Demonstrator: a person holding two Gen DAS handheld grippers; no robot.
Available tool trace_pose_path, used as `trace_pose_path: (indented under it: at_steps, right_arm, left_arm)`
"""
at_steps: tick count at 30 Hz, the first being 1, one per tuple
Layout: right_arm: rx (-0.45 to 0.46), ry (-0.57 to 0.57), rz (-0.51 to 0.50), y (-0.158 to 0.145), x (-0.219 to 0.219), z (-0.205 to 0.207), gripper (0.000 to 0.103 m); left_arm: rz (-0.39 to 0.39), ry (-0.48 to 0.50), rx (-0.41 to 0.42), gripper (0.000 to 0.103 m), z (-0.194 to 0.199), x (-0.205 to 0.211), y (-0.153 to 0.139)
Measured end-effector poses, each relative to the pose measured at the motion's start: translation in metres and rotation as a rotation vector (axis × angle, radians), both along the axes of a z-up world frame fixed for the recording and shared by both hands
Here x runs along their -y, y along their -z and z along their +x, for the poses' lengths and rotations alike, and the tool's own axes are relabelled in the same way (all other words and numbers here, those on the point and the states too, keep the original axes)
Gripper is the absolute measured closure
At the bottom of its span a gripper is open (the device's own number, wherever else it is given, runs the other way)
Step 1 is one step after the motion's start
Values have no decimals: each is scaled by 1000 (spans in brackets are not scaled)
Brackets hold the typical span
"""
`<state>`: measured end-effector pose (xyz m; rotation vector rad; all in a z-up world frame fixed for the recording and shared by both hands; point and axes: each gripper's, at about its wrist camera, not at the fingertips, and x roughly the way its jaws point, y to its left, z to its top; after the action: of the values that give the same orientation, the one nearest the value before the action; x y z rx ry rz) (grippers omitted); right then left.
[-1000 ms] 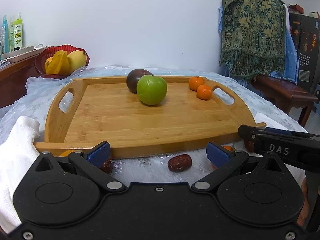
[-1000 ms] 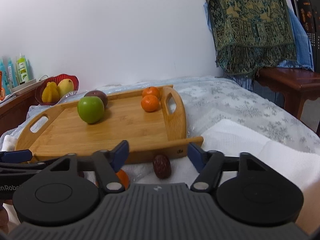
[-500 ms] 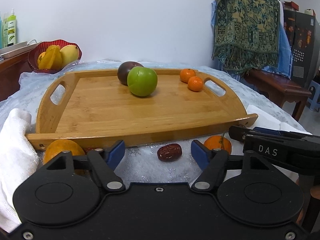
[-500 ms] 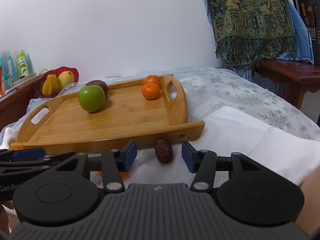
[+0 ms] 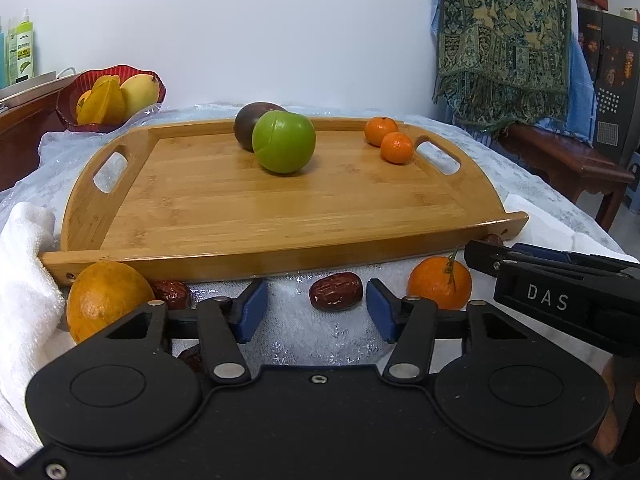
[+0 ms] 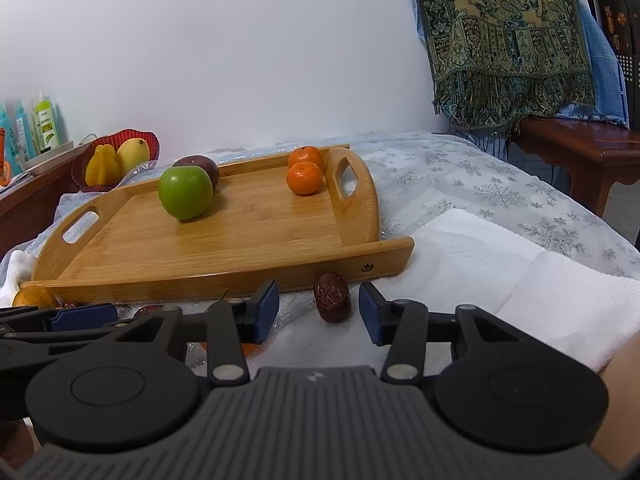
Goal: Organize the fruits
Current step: 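Grasp a red date with the left gripper while the right gripper grasps another date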
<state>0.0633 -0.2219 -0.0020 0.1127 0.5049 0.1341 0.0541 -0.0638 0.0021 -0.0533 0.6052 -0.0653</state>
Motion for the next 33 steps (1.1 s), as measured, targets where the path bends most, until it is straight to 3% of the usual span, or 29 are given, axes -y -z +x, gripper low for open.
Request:
trace_pose_path:
  at_steps: [7,22,33]
  right_arm:
    - [-3,8,4,0,-1,1,57]
    - [-22,45,14,2,0,5,76]
    - [80,86,21,-13,4,-5,78]
  left_arm:
    - [-1,9,-7,75,1,3,2]
    - [3,-2,4,76,-3,6,0]
    - [0,-14,80,76,-9,3,-22]
